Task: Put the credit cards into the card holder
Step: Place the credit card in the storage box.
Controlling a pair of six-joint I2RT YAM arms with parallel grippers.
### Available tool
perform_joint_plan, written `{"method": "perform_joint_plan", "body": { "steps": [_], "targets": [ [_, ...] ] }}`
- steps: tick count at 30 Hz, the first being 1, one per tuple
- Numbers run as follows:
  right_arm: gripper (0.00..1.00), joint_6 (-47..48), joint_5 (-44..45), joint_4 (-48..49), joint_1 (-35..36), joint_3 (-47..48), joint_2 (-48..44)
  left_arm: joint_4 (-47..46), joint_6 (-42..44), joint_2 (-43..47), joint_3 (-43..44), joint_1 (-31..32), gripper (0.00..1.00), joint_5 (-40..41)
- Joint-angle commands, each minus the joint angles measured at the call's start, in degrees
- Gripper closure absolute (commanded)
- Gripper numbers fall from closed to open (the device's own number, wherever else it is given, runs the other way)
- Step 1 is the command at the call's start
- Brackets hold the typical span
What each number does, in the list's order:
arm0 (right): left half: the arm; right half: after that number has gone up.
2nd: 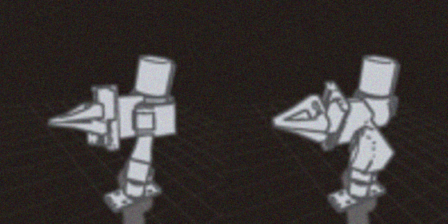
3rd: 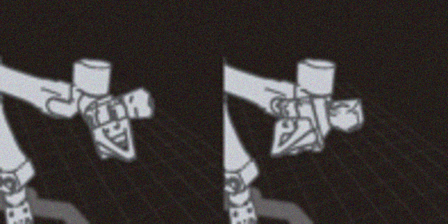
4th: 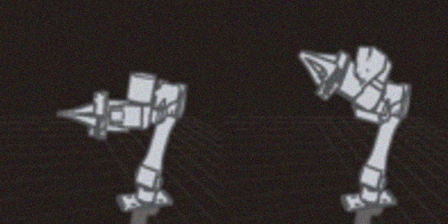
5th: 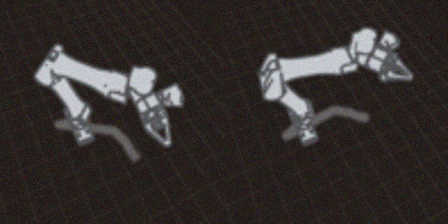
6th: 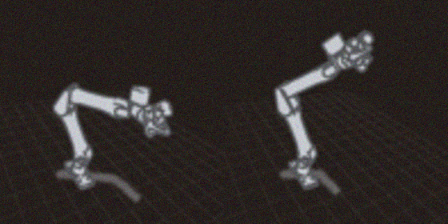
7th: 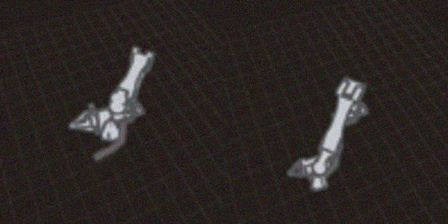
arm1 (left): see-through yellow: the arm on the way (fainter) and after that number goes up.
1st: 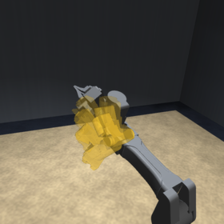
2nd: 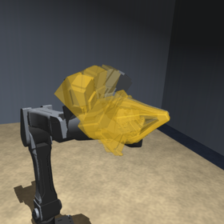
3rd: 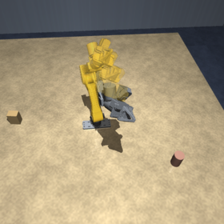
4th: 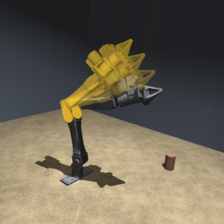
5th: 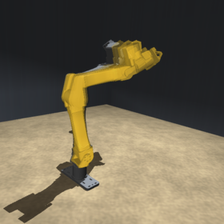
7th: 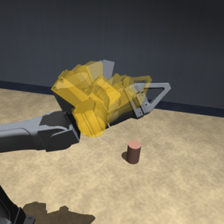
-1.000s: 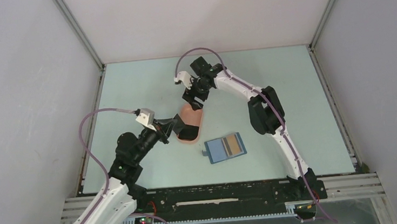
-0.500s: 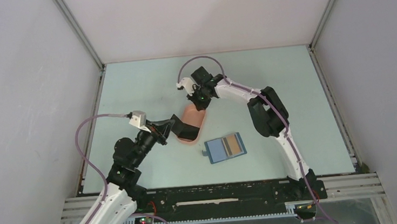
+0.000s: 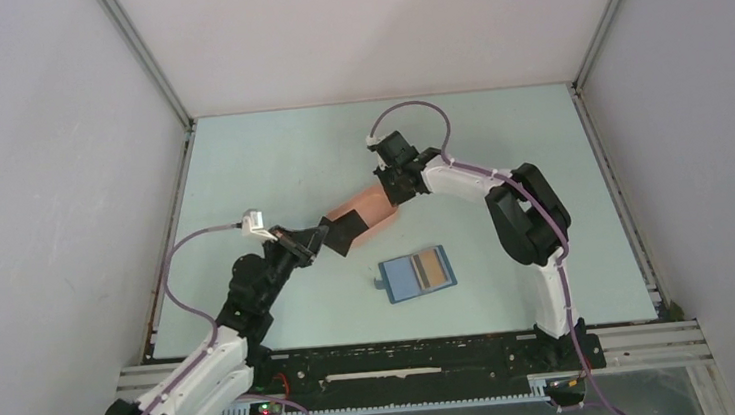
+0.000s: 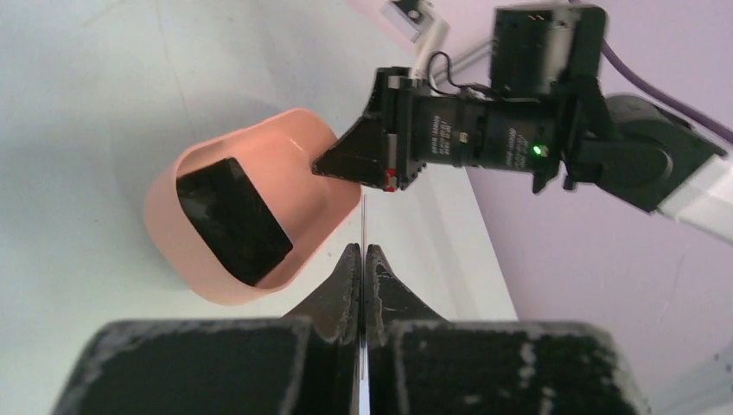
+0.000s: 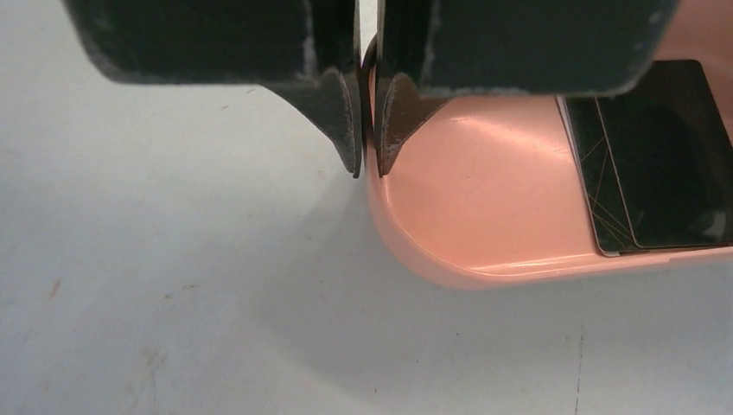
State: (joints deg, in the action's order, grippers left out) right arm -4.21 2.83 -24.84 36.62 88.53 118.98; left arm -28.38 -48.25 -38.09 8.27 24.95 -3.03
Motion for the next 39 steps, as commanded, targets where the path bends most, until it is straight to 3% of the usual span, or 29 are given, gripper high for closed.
{"method": "perform_joint_plan", "body": {
  "steps": [1,4,7,11,14,18,21,27,31,34,37,39],
  "targets": [
    [0.84,-14.3,-2.2,1.4,-1.0,-0.2,0.0,-10.2,-9.6,-6.4,-0.9,0.7,1.00,4.9],
    [0.64,-12.6,-4.7,2.4,-0.9,-0.3,-0.1,-12.1,-9.7,-11.3,-0.2,1.6,1.00,7.8],
    [0.49,-8.3,-5.8,2.5,-1.2,-1.4,-2.2,-16.2,-8.9,-15.2,0.1,1.7,1.00,8.3],
    [0.43,-0.6,-11.1,3.3,-3.2,-4.6,-8.5,-20.9,-6.6,-18.7,1.2,1.6,1.00,4.3],
    [0.42,12.3,-31.6,1.0,-6.5,-6.6,-13.8,-28.0,-3.0,-20.2,0.9,1.2,1.00,-2.3],
    [0.26,22.8,-60.6,-2.9,-9.8,-7.9,-16.7,-33.5,3.9,-21.0,1.8,0.0,1.00,-13.9],
    [0.19,27.2,-68.5,-6.2,-8.8,-7.6,-16.4,-33.6,7.2,-21.1,3.3,-0.7,1.00,-20.2],
    [0.06,25.4,-71.5,-6.8,-6.9,-5.5,-14.7,-33.3,8.4,-20.3,4.4,-0.8,1.00,-23.9],
    [0.08,26.3,-73.2,-9.7,-4.3,-3.5,-12.9,-33.8,7.7,-20.8,4.7,-0.8,1.00,-24.7],
    [0.17,26.1,-74.3,-10.8,-3.1,-2.3,-10.9,-36.6,6.5,-21.6,4.6,-0.8,1.00,-25.6],
    [0.43,27.6,-76.2,-15.1,-2.7,0.9,-8.4,-38.4,5.5,-22.7,4.6,-0.8,1.00,-26.3],
    [0.65,28.6,-77.5,-17.8,-2.9,2.6,-7.2,-39.1,5.2,-23.4,4.5,-0.8,1.00,-26.5]
  ]
}}
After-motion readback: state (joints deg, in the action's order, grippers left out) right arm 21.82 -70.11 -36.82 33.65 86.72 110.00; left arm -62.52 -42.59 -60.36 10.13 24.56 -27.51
